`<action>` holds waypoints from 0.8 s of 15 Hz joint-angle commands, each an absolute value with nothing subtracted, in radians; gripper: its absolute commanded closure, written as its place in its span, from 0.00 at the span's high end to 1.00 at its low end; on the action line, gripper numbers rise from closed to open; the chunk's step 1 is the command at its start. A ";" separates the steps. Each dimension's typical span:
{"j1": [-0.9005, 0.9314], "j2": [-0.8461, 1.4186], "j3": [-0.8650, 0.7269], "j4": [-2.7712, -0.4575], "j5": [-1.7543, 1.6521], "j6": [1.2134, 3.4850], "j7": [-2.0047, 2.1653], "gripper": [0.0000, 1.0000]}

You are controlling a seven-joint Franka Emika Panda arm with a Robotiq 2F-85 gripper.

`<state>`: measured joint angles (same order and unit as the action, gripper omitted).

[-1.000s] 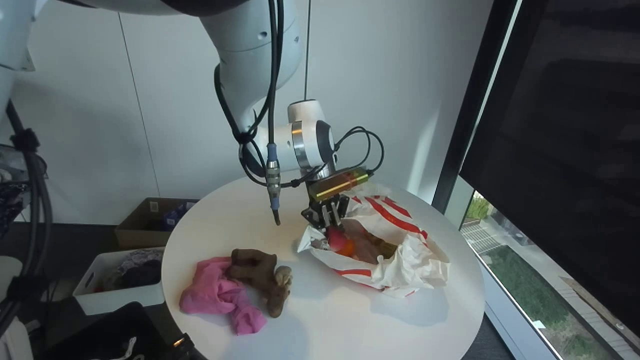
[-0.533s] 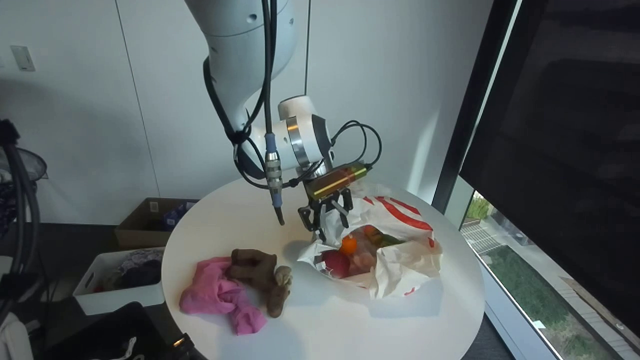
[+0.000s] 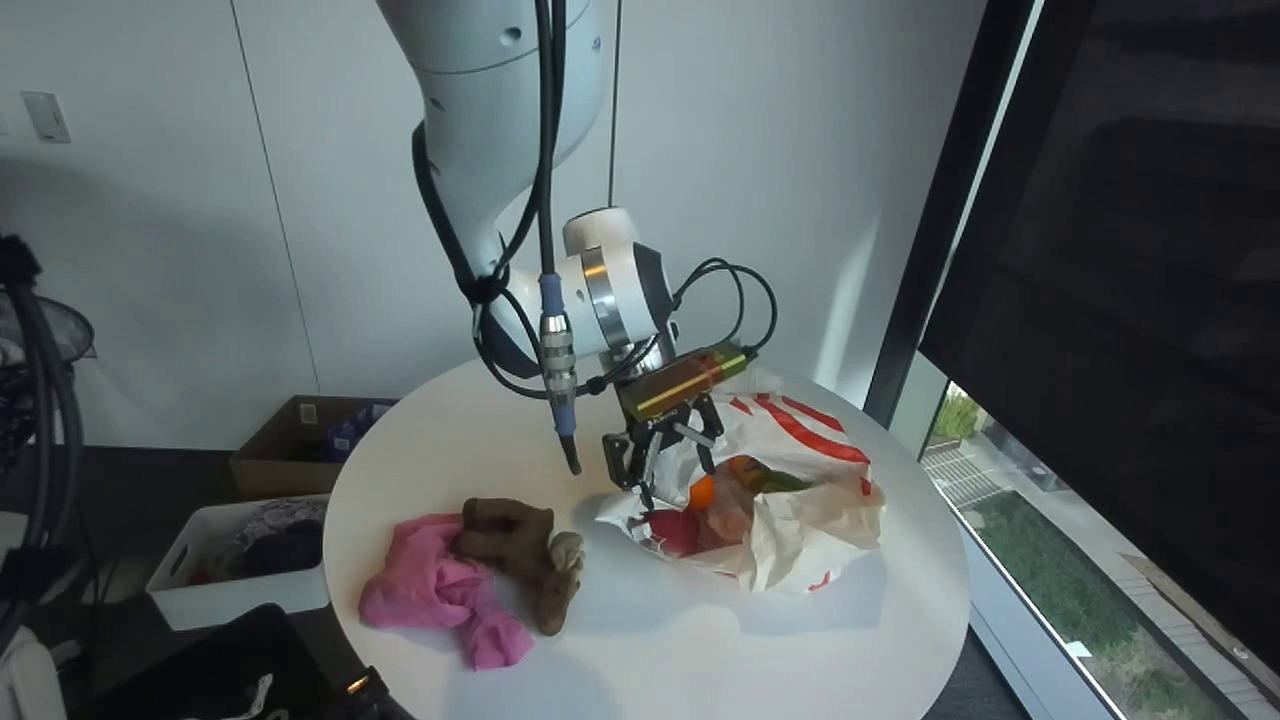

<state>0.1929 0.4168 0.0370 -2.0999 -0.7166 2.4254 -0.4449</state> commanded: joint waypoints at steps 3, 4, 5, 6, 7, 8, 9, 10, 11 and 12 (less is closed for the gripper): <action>0.106 0.461 0.034 -2.110 -0.791 2.576 -0.440 1.00; 0.091 0.476 0.034 -2.103 -0.798 2.609 -0.447 1.00; 0.080 0.496 0.030 -2.093 -0.809 2.650 -0.442 1.00; 0.070 0.514 0.028 -2.084 -0.812 2.684 -0.440 1.00; 0.063 0.533 0.026 -2.072 -0.818 2.711 -0.447 1.00; 0.059 0.556 0.018 -2.051 -0.828 2.733 -0.448 1.00; 0.054 0.576 0.015 -2.037 -0.834 2.752 -0.446 1.00; 0.049 0.594 0.015 -2.021 -0.834 2.766 -0.449 1.00; 0.041 0.608 0.020 -2.007 -0.823 2.778 -0.456 1.00; 0.036 0.624 0.023 -1.992 -0.815 2.790 -0.458 1.00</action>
<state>0.0522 0.5708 0.0181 -2.0537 -0.8101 2.7409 -0.4470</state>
